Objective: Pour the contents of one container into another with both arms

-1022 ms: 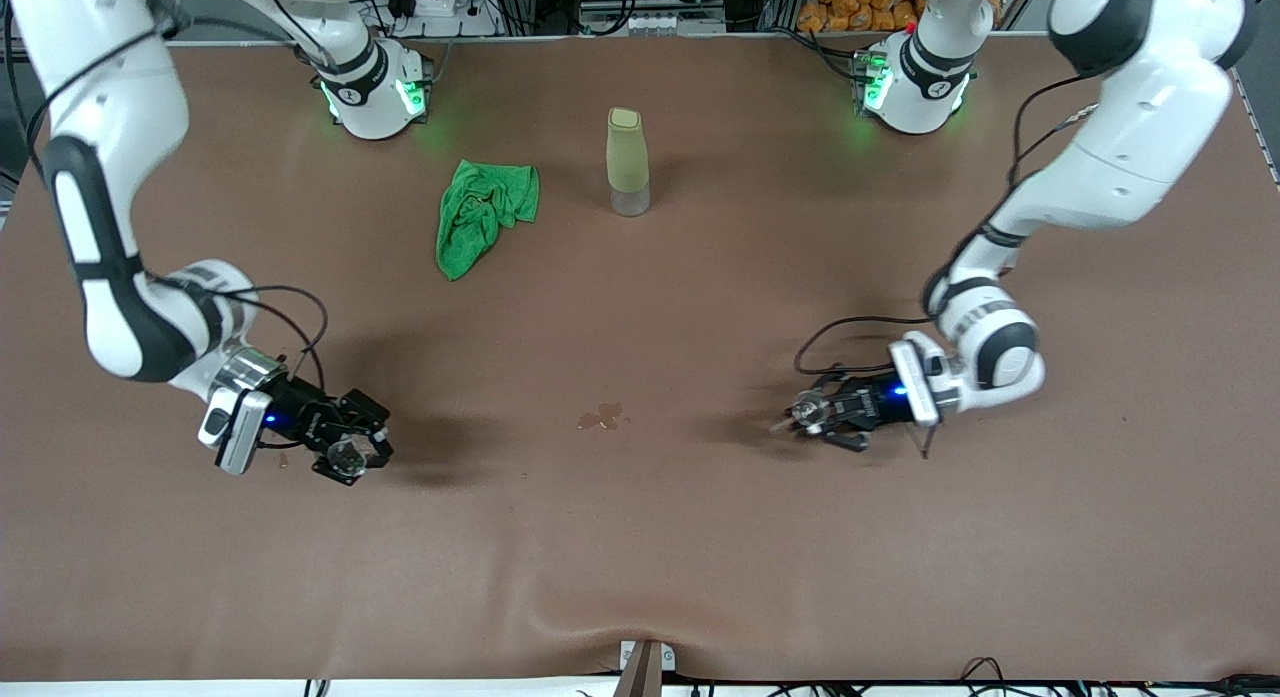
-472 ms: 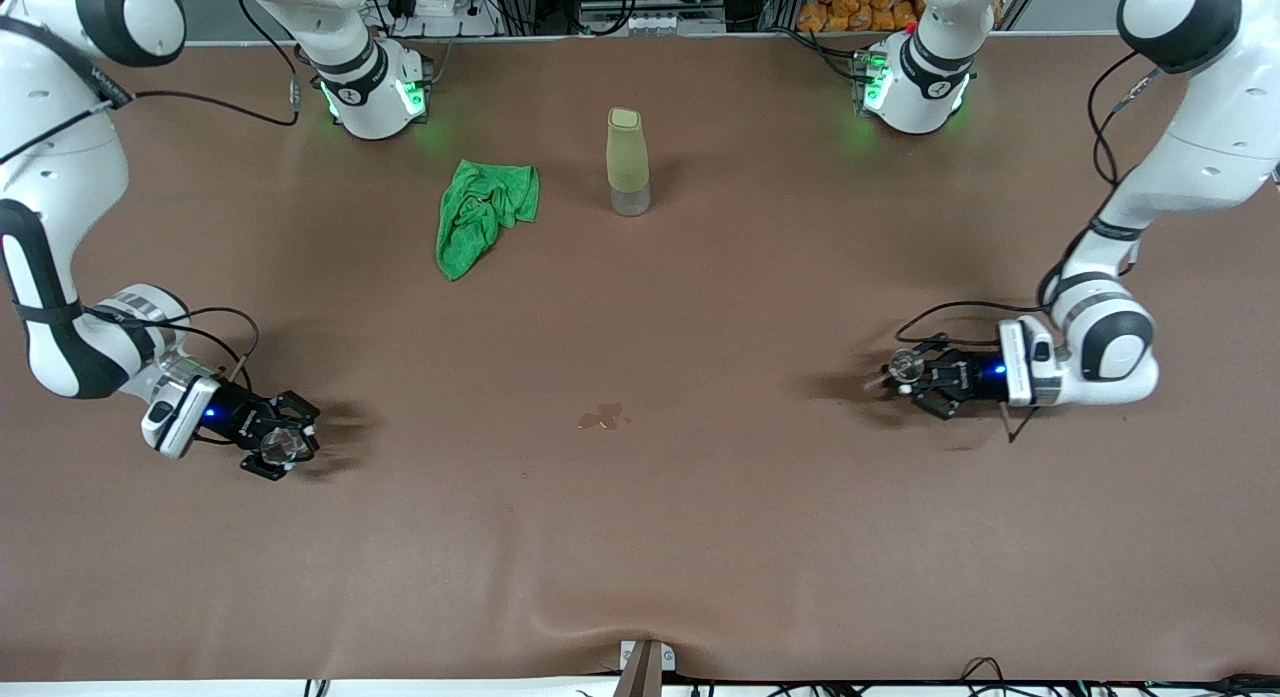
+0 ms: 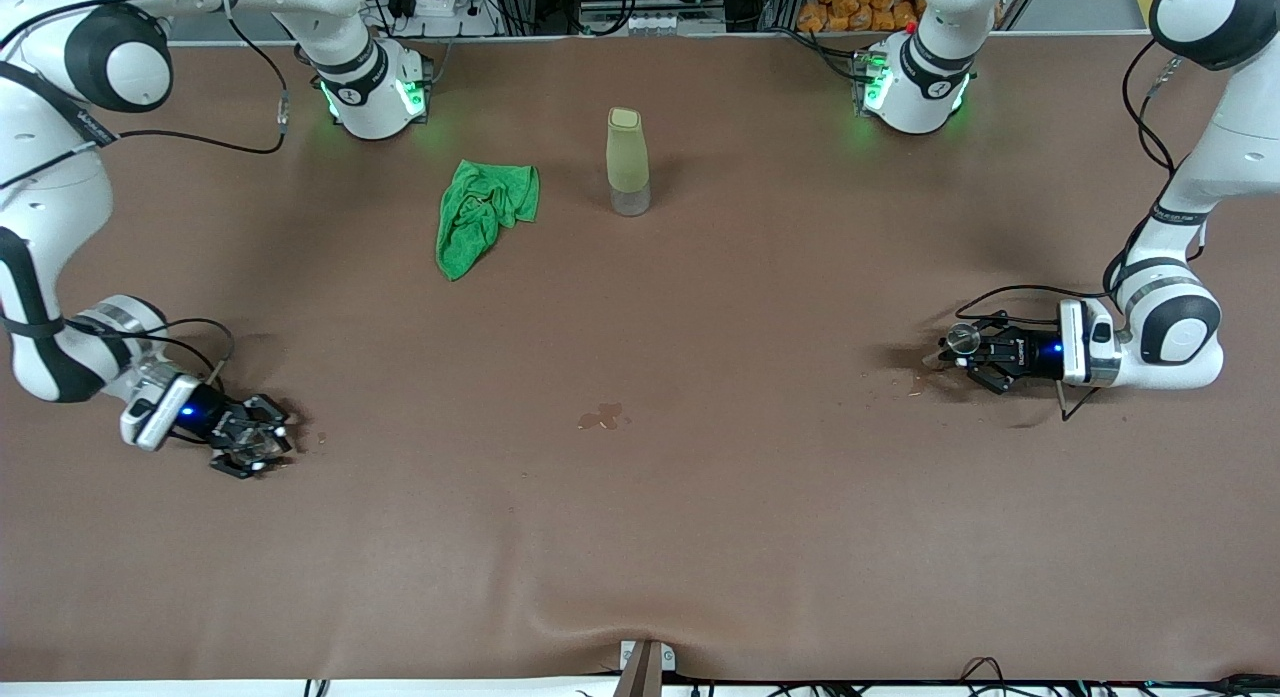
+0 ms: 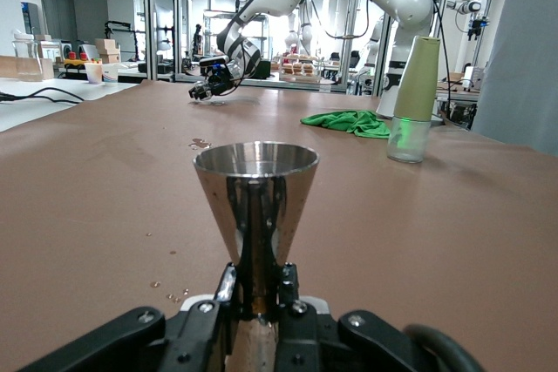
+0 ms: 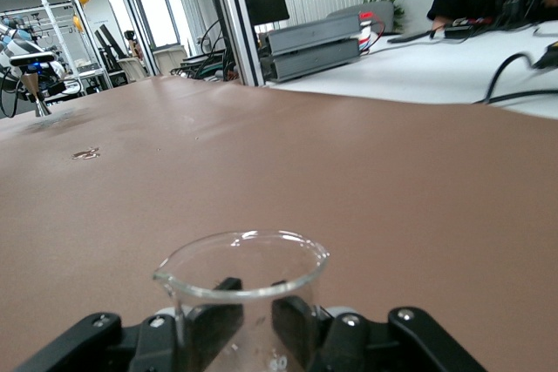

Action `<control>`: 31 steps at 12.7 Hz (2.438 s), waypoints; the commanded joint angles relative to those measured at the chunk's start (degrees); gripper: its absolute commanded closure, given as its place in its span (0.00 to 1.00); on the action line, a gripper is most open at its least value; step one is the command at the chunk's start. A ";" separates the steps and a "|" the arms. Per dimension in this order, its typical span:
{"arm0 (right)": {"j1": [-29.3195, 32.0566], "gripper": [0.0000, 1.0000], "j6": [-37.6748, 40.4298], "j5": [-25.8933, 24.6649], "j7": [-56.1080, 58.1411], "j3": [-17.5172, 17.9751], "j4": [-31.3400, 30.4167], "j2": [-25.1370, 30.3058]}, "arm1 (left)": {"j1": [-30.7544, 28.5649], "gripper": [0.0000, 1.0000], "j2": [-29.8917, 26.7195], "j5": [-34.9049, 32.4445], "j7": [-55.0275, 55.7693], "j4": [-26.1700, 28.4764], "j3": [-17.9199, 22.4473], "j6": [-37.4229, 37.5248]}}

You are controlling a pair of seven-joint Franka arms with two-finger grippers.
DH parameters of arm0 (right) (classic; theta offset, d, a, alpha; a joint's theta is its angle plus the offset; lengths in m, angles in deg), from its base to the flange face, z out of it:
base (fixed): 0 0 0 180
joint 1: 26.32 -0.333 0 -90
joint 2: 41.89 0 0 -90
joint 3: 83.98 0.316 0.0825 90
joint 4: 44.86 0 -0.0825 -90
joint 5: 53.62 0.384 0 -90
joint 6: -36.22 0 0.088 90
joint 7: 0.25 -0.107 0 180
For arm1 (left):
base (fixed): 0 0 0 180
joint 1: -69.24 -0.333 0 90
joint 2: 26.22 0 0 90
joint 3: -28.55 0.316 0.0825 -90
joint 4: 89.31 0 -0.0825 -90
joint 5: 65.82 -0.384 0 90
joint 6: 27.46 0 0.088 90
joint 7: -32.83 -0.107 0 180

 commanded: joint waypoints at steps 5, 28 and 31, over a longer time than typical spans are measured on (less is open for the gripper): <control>1.14 0.00 1.82 -2.12 -0.64 1.24 2.29 -0.34 | 0.54 0.58 5.01 -1.20 -0.17 -4.80 -0.05 1.53; -8.70 0.00 -1.61 -27.68 -52.82 1.24 5.11 27.34 | 13.00 0.00 -22.30 -24.21 103.75 -23.70 4.26 9.35; -10.37 0.00 -1.61 -33.74 -62.22 1.24 4.93 31.03 | 18.02 0.00 -27.67 -27.39 121.40 -23.44 4.17 9.26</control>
